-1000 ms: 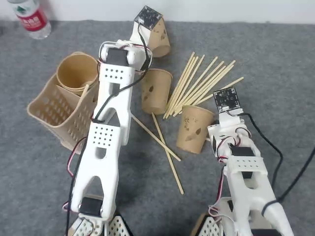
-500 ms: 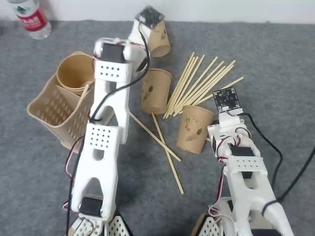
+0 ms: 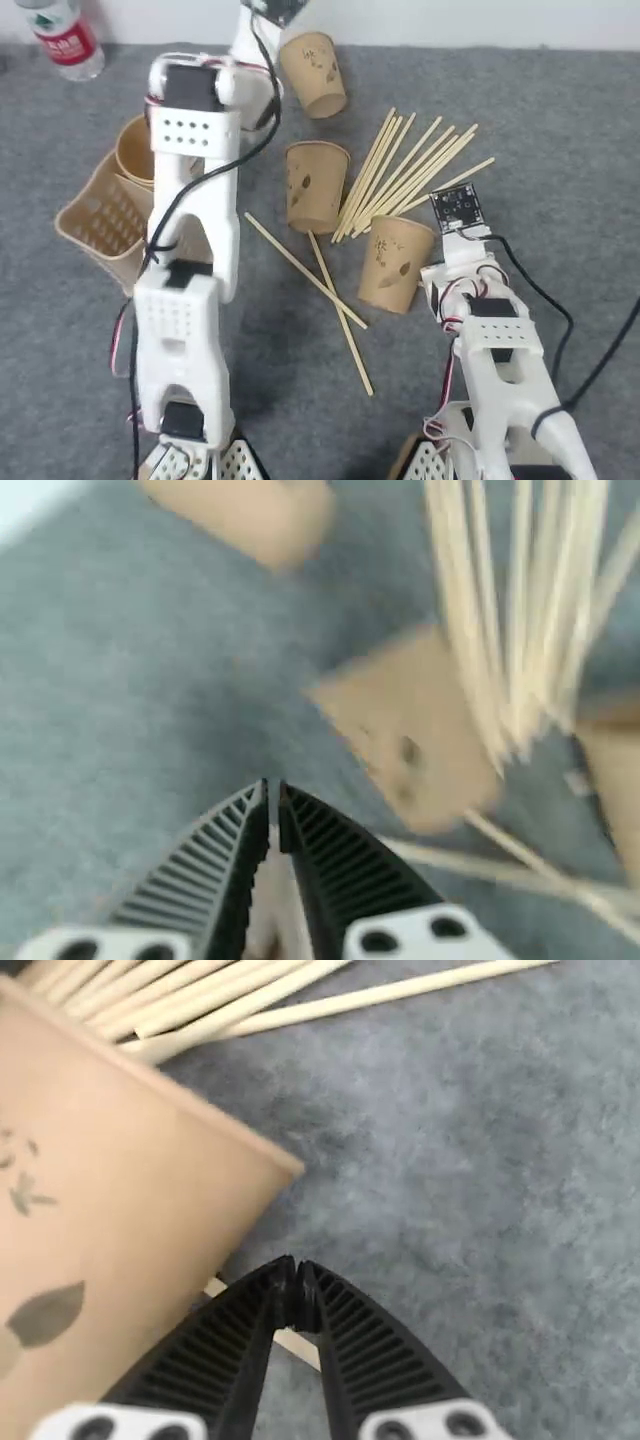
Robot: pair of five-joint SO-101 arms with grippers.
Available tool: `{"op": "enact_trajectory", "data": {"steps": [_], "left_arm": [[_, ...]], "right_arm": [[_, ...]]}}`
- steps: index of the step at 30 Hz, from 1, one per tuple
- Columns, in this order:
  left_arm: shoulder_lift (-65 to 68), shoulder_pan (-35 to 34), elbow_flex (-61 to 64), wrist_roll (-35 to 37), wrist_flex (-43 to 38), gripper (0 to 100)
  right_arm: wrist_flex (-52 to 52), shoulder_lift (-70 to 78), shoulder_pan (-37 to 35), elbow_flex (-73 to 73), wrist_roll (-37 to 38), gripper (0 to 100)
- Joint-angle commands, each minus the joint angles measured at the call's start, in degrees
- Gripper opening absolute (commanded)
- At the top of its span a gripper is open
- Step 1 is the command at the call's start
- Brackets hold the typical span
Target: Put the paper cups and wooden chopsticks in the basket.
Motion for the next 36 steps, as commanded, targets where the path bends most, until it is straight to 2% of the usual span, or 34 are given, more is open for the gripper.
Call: {"op": "enact_trajectory", "data": {"steps": [1,5,9,16,18,23,27,32,36], "left_arm": [[-17.1,4.7,24.8,-11.3,0.4,1],[-21.4,4.2,36.2,-23.2,-1.0,1],[-20.1,3.2,40.0,-28.5,-1.8,1],[-12.2,2.2,40.4,-29.1,-4.1,11],[-10.1,2.2,40.4,-25.0,-3.2,9],[-7.0,2.8,40.6,-7.6,-2.5,2],[-6.5,2.6,40.6,3.1,-3.0,2],[-7.4,4.0,40.6,9.0,-3.5,2],[-14.0,5.6,40.3,11.7,-3.7,2]], "right_arm": [[0.4,-1.3,1.9,-3.6,0.4,1.0],[0.7,-1.3,2.1,-3.6,0.4,1.0],[0.7,-1.1,2.0,-3.6,0.4,1.0],[0.3,-0.8,2.0,-3.6,0.5,1.0],[0.3,-0.8,1.7,-3.6,0.6,1.0],[0.2,-1.0,1.6,-3.9,0.6,1.0],[0.2,-1.0,1.6,-3.9,0.6,1.0],[0.2,-0.8,1.6,-3.9,0.6,1.0],[0.2,-0.7,1.6,-3.9,0.6,1.0]]}}
